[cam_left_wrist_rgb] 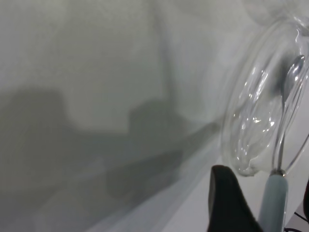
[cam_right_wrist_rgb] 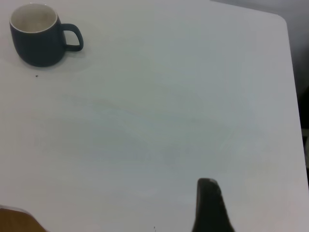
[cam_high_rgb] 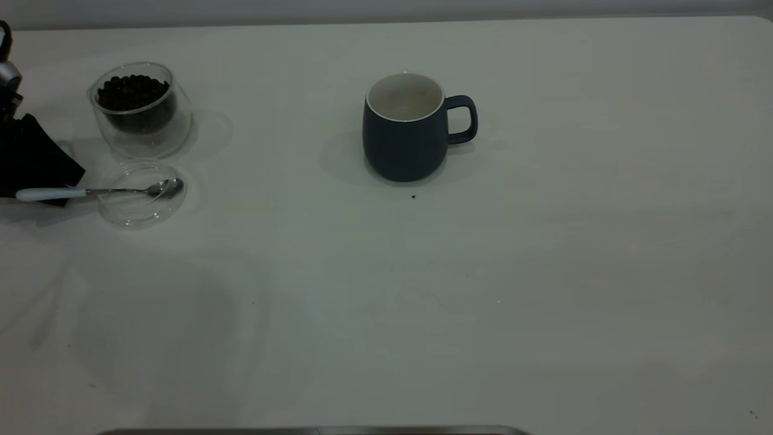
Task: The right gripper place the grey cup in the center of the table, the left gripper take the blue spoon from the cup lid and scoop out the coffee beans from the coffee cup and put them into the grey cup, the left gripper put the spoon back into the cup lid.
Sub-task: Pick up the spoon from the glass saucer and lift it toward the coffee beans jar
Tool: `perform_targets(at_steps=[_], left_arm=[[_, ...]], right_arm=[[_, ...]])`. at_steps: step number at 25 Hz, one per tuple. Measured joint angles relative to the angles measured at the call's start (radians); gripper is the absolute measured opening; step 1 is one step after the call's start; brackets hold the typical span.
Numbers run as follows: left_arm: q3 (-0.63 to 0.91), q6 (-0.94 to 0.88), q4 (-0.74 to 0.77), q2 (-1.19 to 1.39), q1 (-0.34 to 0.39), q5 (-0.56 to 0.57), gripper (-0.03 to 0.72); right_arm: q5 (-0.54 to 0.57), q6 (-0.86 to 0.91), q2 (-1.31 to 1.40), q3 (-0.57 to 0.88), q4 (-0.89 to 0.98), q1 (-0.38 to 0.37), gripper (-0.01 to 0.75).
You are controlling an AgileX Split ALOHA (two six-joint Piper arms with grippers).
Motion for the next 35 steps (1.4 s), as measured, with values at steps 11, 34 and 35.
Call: perform_targets(at_steps=[11,34,35], left_arm=[[0.000,-0.026,0.072,-0.011,0.000,0.000,0.445],[0.000,-0.047,-0.010,-0.096,0.000,0.000,0.445],[0.001,-0.054,-0.006,-0.110,0.000,0.001,0.445]], right_arm=[[0.000,0.000,0.000,0.000,0.000,0.000,0.459],[0.000,0.000,0.000,0.000,0.000,0.000,0.459],[0.000,0.000,0.000,0.000,0.000,0.000,0.459]])
